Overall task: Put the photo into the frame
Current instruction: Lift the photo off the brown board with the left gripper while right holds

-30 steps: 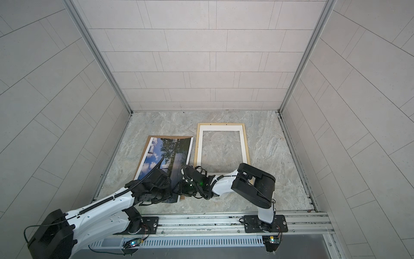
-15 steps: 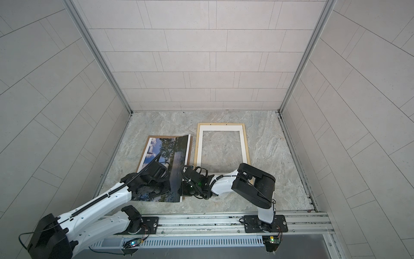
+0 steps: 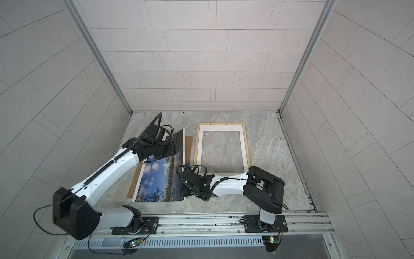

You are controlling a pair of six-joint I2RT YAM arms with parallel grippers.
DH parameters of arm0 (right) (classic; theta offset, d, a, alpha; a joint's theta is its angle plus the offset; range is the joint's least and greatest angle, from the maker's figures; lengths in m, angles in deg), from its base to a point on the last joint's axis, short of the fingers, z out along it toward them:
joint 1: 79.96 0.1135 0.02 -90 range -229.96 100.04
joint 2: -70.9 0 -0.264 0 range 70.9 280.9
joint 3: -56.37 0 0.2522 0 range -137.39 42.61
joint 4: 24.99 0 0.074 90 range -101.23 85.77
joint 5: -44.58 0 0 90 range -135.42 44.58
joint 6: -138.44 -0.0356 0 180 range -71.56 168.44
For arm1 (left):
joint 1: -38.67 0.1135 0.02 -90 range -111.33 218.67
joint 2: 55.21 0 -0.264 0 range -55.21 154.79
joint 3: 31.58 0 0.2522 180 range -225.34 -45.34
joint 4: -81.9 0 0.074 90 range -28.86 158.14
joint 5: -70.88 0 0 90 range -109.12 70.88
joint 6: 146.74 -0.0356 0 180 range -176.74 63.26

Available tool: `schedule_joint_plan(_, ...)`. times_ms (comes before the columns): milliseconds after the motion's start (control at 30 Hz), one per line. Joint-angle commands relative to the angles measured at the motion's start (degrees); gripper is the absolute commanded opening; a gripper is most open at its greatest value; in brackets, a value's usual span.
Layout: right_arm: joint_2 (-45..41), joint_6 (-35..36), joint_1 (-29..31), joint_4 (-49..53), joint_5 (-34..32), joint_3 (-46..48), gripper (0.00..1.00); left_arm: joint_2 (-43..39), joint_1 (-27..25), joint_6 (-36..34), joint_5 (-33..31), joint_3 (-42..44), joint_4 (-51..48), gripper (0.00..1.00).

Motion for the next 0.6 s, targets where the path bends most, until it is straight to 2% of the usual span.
schedule_joint_plan(0, -1.93, 2.99, 0.91, 4.71, -3.68, -1.45, 0.00, 5.02, -0.83, -5.04, -1.33, -5.83, -4.28, 0.69)
schedule_joint_plan(100, -1.73, 3.26, 1.37, 4.43, -3.56, -1.47, 0.00, 8.02, -3.01, -6.86, -5.67, -9.60, -6.40, 0.69)
schedule_joint_plan(167, -1.75, 3.68, 1.97, 5.11, -4.13, -1.97, 0.00, 10.03, -5.65, -7.45, -12.67, -12.42, -9.77, 0.71)
schedule_joint_plan(567, -5.01, 5.71, 4.24, 7.60, -8.49, -2.48, 0.00, 16.80, -7.74, -6.77, -23.15, -13.70, -14.44, 0.71)
